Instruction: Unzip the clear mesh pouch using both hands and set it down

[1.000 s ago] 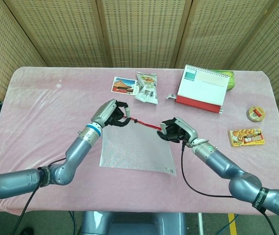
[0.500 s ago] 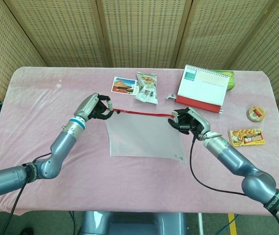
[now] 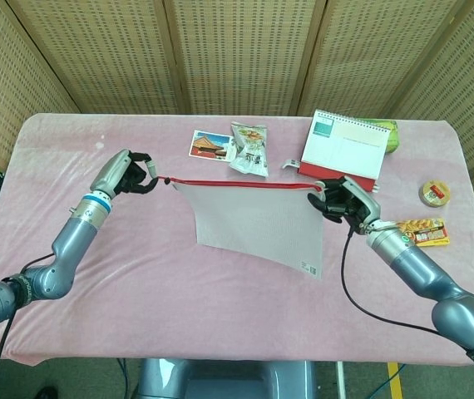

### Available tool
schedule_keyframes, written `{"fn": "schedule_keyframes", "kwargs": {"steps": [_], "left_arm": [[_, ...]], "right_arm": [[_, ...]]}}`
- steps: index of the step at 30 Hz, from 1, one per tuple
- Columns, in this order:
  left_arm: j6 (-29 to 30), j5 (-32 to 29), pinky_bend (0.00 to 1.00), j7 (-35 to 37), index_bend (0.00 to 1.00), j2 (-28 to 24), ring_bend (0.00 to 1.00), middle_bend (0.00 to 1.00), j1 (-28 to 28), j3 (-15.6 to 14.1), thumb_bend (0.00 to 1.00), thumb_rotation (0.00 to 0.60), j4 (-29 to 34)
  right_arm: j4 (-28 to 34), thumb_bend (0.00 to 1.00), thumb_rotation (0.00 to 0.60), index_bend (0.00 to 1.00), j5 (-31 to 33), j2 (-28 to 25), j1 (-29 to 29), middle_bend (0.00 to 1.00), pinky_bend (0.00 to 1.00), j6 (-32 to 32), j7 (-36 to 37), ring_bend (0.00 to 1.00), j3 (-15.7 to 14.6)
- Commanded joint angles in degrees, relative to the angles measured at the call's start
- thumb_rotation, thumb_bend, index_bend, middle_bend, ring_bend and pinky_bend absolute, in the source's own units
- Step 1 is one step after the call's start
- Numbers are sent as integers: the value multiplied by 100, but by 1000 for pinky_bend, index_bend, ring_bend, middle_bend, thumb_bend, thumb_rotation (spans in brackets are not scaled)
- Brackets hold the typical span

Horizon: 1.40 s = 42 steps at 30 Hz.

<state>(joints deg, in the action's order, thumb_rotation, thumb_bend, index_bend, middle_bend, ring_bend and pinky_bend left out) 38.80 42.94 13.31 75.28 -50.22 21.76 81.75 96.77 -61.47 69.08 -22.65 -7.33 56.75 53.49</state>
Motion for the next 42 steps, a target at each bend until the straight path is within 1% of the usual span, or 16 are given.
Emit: {"fn": "schedule_keyframes", "kwargs": {"steps": [1,11,12,13,14,16,17,19,25,29,33,36,37,39,40,42], "left_arm": [[-67,90,1000,127,855,-41,927,1000,78,4,688,600,-59],[-241,343,1000,436,829,-88,927,1000,173,64,657,600,-90],[-246,360,1000,449,751,-90,927,1000,176,66,553,600,-91],[-252,407,1000,468,593,-89,927,1000,182,64,368,600,-97],[-320,443,1000,466,369,-116,925,998,182,36,175,600,-90],[-386,544,1000,475,76,-180,917,985,190,16,5,600,-68],[-340,611,1000,463,7,-193,912,976,203,15,0,600,-63],[-164,773,1000,472,0,-207,908,972,263,30,0,600,-21],[436,1306,1000,360,0,-384,908,972,502,-10,0,600,223],[1121,1717,1000,-46,0,-601,908,972,789,-179,0,600,502],[2120,2011,1000,-743,0,-761,904,969,1252,-441,0,600,781],[2705,2078,998,-1123,0,-807,870,940,1587,-603,0,600,970],[2888,2099,972,-1228,0,-827,822,894,1711,-668,0,600,1036],[3197,2186,788,-1346,0,-883,612,667,1980,-836,0,600,1196],[3285,2216,579,-1377,0,-935,390,429,2114,-941,0,600,1293],[3383,2233,203,-1438,0,-1051,85,97,2325,-1113,0,600,1460]], "right_arm": [[-15,835,600,851,10,41,60,1000,1000,57,-39,1000,67],[-75,804,600,819,79,185,88,1000,1000,143,-326,1000,112],[-85,736,600,767,75,194,86,1000,1000,119,-358,1000,104],[-110,539,600,621,16,205,74,998,1000,31,-479,1000,55],[-152,297,600,420,-152,160,41,993,1000,-7,-706,1000,-56],[-191,26,600,138,-347,124,13,980,1000,-250,-1021,998,-228],[-225,0,600,57,-473,104,3,973,1000,-415,-1209,996,-325],[-263,0,600,12,-638,80,-12,967,1000,-806,-1527,994,-539],[-222,0,600,6,-805,-137,25,963,1000,-1589,-2088,993,-991],[-266,0,600,7,-1333,-249,189,959,1000,-2618,-3093,988,-1464],[-624,0,600,15,-2193,-84,471,955,1000,-4335,-4824,984,-2000],[-775,0,600,51,-2545,33,665,936,1000,-5203,-5382,967,-2261],[-822,0,600,69,-2644,54,737,908,1000,-5454,-5495,941,-2347],[-892,0,600,85,-2787,58,892,785,933,-5866,-5644,837,-2528],[-912,0,600,79,-2837,57,970,648,820,-6052,-5692,728,-2611],[-941,0,600,57,-2904,37,1091,354,519,-6295,-5746,447,-2762]]}}
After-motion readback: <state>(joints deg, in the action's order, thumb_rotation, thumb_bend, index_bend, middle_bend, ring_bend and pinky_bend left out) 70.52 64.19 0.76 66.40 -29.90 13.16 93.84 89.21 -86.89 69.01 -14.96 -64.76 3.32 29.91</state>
